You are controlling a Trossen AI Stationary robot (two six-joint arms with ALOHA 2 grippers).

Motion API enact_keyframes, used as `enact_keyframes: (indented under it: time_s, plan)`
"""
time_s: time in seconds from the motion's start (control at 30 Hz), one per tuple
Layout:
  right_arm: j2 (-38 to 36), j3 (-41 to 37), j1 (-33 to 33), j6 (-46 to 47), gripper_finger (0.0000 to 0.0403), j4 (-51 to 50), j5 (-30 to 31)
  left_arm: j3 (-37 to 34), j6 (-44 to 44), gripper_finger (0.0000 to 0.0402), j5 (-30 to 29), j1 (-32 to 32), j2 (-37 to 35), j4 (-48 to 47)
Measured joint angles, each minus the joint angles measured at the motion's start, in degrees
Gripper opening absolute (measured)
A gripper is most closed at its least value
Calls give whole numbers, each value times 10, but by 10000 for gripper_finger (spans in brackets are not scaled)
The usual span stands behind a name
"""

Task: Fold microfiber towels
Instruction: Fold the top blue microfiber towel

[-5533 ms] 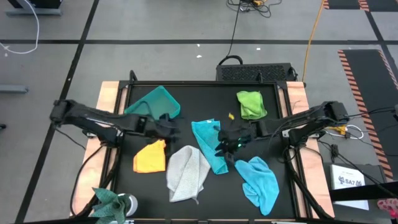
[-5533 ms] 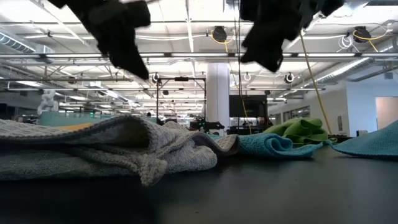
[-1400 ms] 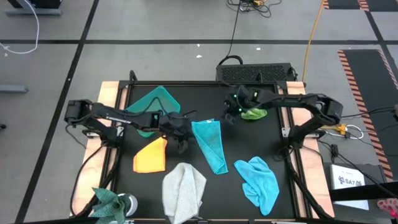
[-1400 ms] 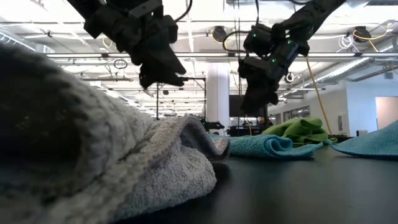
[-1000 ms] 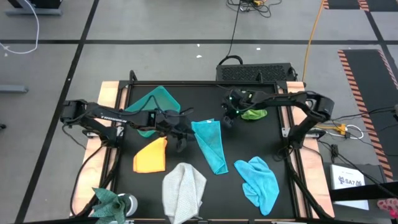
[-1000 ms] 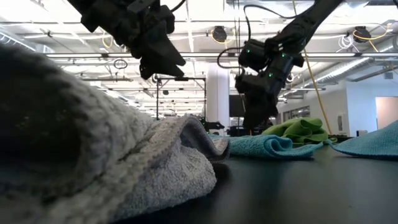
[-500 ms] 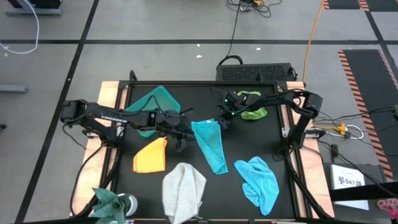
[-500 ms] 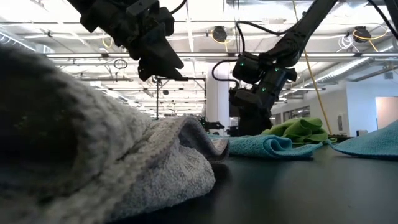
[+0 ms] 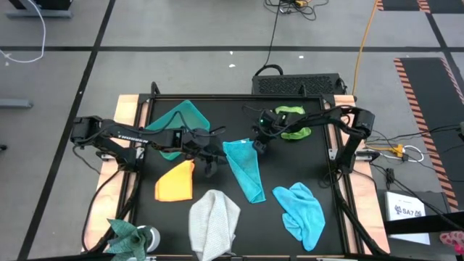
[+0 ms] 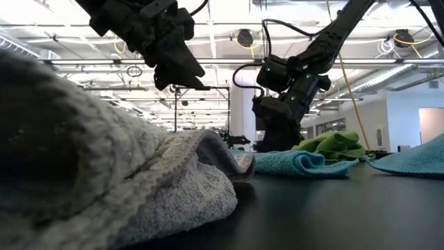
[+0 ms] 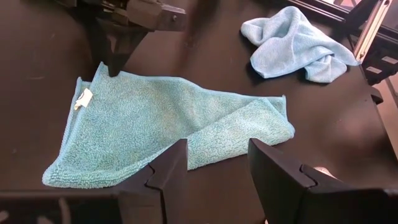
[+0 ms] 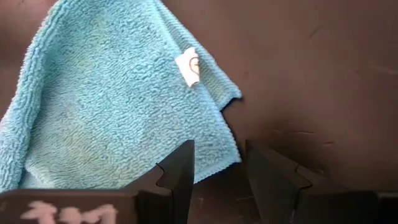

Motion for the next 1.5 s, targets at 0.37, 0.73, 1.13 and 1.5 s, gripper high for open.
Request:
enact_keyframes:
  time_s: [0.37, 0.73, 1.13, 1.5]
  plan:
    - [1, 0, 7, 1, 25, -3, -6, 0, 29, 173, -1, 0, 0, 0]
    - [1, 0, 10, 5, 3, -1, -2, 0, 103, 172, 35, 92, 0, 37]
    - [-1, 0, 21, 3, 1, 36, 1, 0, 89, 99, 144, 196, 1, 43]
    - [-43, 0, 48, -6, 0, 11, -1, 0, 93, 81, 152, 206, 9, 51]
